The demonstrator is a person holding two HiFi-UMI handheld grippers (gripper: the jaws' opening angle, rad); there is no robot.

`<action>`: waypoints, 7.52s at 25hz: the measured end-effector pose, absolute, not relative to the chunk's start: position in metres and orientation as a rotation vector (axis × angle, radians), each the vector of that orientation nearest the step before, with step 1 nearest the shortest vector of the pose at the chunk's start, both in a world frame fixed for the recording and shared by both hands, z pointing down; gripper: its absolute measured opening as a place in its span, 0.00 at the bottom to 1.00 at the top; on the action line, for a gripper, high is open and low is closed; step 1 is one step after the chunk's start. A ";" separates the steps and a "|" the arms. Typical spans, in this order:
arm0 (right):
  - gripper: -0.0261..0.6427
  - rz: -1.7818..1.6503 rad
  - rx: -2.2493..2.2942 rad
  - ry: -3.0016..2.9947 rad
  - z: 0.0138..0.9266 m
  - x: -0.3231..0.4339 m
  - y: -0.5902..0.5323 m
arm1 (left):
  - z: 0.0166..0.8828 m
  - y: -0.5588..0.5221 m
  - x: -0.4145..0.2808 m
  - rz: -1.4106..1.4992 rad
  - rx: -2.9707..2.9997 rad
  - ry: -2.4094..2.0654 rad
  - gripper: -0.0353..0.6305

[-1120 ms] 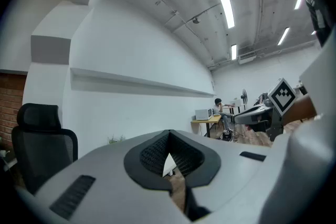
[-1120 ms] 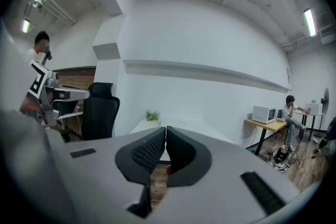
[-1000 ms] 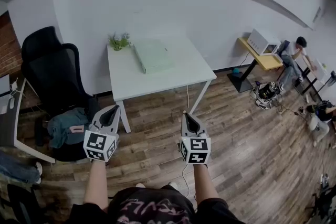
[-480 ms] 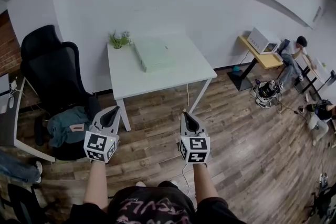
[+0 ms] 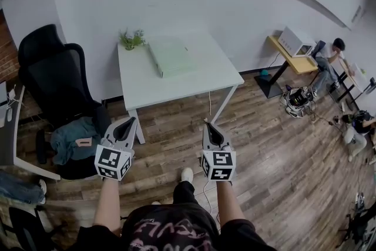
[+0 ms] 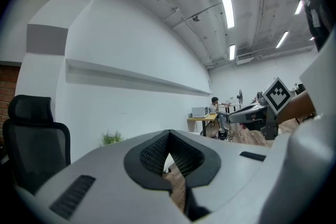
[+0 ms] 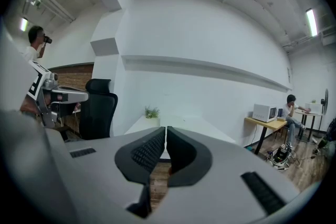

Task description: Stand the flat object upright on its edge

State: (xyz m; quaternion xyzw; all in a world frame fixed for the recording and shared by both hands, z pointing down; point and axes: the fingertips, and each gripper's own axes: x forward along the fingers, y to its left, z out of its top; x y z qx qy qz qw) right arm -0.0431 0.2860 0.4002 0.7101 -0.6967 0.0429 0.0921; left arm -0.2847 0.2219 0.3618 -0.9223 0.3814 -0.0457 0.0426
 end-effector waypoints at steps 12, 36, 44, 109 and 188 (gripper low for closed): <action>0.08 0.199 2.060 -2.116 0.430 0.020 0.181 | 0.386 0.125 -0.224 -0.247 -2.815 1.209 0.07; 0.08 0.302 1.797 -2.308 0.448 0.146 -0.067 | 0.405 -0.077 -0.096 -0.415 -2.754 1.486 0.07; 0.08 0.258 1.768 -2.294 0.447 0.148 -0.106 | 0.404 -0.119 -0.090 -0.380 -2.759 1.495 0.07; 0.42 0.889 1.305 -2.208 0.596 0.124 -0.314 | 0.579 -0.311 -0.103 -0.763 -3.214 1.750 0.45; 0.42 -0.113 1.716 -2.434 0.538 0.110 -0.283 | 0.513 -0.276 -0.085 -0.355 -2.430 1.643 0.45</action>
